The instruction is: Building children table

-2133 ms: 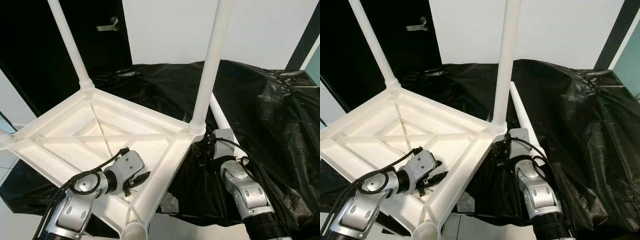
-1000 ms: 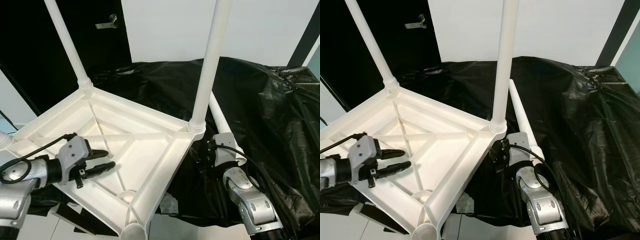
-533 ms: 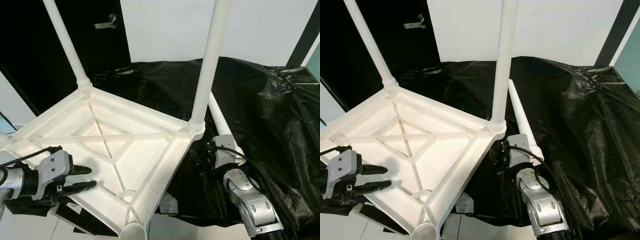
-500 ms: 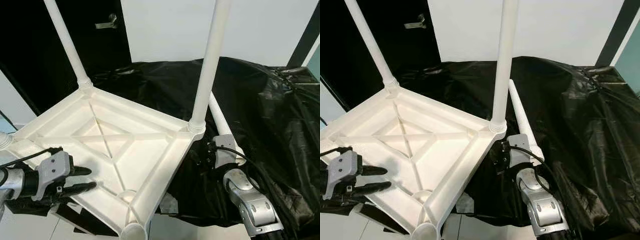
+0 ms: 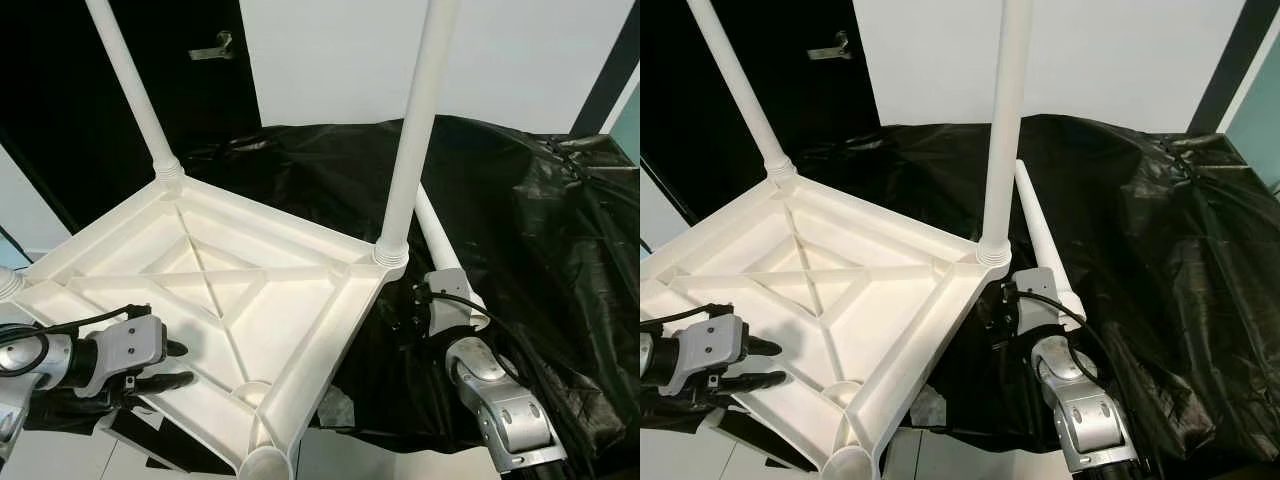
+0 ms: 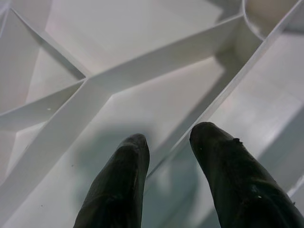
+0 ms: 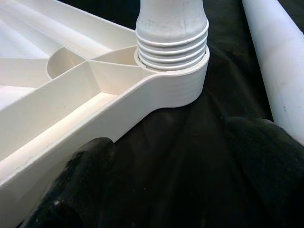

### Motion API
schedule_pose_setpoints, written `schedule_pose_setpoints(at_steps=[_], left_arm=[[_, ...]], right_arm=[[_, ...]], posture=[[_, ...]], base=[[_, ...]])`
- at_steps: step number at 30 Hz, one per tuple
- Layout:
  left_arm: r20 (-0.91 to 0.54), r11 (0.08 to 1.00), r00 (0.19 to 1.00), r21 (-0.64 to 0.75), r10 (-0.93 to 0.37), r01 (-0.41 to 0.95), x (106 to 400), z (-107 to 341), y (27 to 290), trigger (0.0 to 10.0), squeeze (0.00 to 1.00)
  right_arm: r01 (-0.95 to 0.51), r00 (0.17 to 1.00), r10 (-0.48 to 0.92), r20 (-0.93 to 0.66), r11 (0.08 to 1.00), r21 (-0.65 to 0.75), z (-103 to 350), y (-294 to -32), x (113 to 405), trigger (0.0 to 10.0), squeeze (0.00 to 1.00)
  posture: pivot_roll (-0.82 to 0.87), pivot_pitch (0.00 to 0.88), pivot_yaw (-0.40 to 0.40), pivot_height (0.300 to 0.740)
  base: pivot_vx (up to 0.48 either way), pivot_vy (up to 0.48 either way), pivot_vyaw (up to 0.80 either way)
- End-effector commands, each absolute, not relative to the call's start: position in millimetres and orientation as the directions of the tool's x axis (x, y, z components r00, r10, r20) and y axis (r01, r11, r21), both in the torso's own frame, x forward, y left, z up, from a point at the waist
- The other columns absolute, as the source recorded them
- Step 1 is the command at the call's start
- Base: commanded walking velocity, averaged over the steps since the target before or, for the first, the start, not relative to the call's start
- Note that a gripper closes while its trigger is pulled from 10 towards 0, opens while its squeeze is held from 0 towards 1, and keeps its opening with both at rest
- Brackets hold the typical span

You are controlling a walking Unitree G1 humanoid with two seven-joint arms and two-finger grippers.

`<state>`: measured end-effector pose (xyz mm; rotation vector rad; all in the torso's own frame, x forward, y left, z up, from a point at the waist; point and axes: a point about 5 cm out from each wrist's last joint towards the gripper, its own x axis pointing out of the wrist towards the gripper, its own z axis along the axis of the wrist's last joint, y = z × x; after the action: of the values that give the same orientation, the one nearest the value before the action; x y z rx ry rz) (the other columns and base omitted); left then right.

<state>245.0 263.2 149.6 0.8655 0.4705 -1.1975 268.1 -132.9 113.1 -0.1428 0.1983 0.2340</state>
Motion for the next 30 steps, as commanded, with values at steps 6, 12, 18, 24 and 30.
schedule_pose_setpoints(at_steps=[6,12,18,24,30], left_arm=[[-0.775,0.070,0.388,0.410,-0.498,0.909,254.3,142.4,264.3,10.0,0.00],[-0.805,0.033,0.337,0.369,-0.488,0.929,261.6,134.9,256.1,10.0,0.00],[-0.828,0.010,0.292,0.327,-0.479,0.945,267.6,126.8,251.2,9.3,0.00],[-0.849,0.028,0.238,0.255,-0.472,0.967,274.2,119.8,245.1,0.0,0.00],[-0.816,0.106,0.276,0.258,-0.507,0.960,280.3,121.9,239.9,0.0,0.00]], right_arm=[[-0.235,0.956,0.208,-0.208,0.965,-0.112,114.7,-133.4,267.9,10.0,0.00],[-0.241,0.956,0.216,-0.199,0.964,-0.113,116.4,-130.7,270.0,10.0,0.00],[-0.236,0.957,0.211,-0.198,0.965,-0.111,116.5,-129.7,270.6,10.0,0.00],[-0.222,0.960,0.199,-0.195,0.969,-0.109,116.6,-130.4,269.9,10.0,0.00],[-0.190,0.967,0.168,-0.194,0.976,-0.105,115.9,-135.8,268.8,10.0,0.00]], posture=[[0.04,0.000,0.056,0.740],[0.04,0.000,0.067,0.740],[0.03,0.000,0.075,0.740],[0.02,0.000,0.092,0.740],[0.01,0.000,0.101,0.740]], base=[[0.000,0.000,0.00],[0.000,0.000,0.00],[0.000,0.000,0.00],[0.000,0.000,0.00],[0.000,0.000,0.00]])
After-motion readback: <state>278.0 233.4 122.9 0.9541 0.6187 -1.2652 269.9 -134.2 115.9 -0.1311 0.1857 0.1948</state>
